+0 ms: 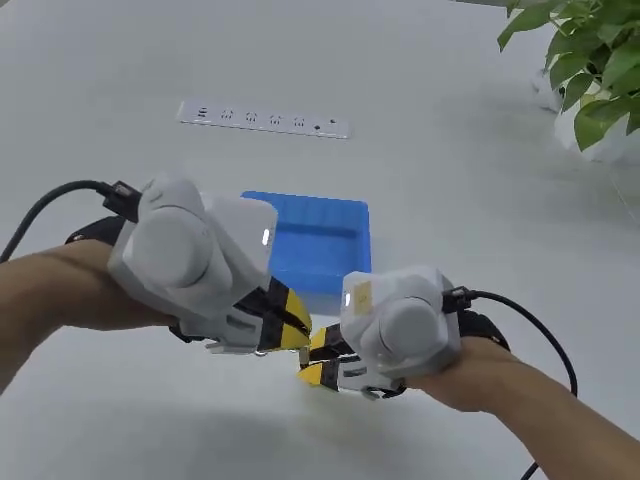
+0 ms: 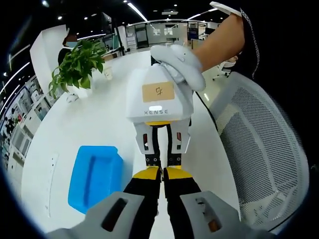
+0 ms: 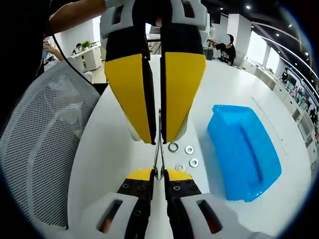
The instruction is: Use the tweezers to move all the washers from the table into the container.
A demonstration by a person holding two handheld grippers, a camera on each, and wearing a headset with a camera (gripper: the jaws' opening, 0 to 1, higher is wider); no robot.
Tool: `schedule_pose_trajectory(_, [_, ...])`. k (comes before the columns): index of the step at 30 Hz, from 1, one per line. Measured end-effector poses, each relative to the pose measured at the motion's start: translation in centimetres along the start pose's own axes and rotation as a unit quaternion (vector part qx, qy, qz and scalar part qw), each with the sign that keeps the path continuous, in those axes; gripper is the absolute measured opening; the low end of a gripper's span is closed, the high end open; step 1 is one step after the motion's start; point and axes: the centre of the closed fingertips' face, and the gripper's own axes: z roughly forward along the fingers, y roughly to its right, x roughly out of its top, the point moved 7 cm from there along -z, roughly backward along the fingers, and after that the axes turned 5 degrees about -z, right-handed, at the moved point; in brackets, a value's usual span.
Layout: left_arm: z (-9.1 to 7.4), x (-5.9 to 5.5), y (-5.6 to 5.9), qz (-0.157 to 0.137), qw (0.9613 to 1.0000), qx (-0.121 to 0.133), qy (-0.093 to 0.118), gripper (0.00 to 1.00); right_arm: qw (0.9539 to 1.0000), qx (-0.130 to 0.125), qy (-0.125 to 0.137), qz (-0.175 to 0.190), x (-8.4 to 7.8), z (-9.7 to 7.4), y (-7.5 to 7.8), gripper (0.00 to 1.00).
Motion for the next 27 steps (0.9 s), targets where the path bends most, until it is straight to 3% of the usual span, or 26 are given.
schedule_pose_trajectory(12, [0.0, 0.3, 0.0, 0.008, 0.9999, -0.003, 0.010, 0.06, 1.0000, -0.007, 0.003, 0.000, -0.1, -0.4, 0.2, 0.12])
schedule_pose_trajectory(27, [0.2, 0.9, -0.8, 0.024, 0.9995, -0.002, 0.020, 0.06, 0.9996, -0.030, 0.002, 0.001, -0.5, -1.2, 1.1, 0.13])
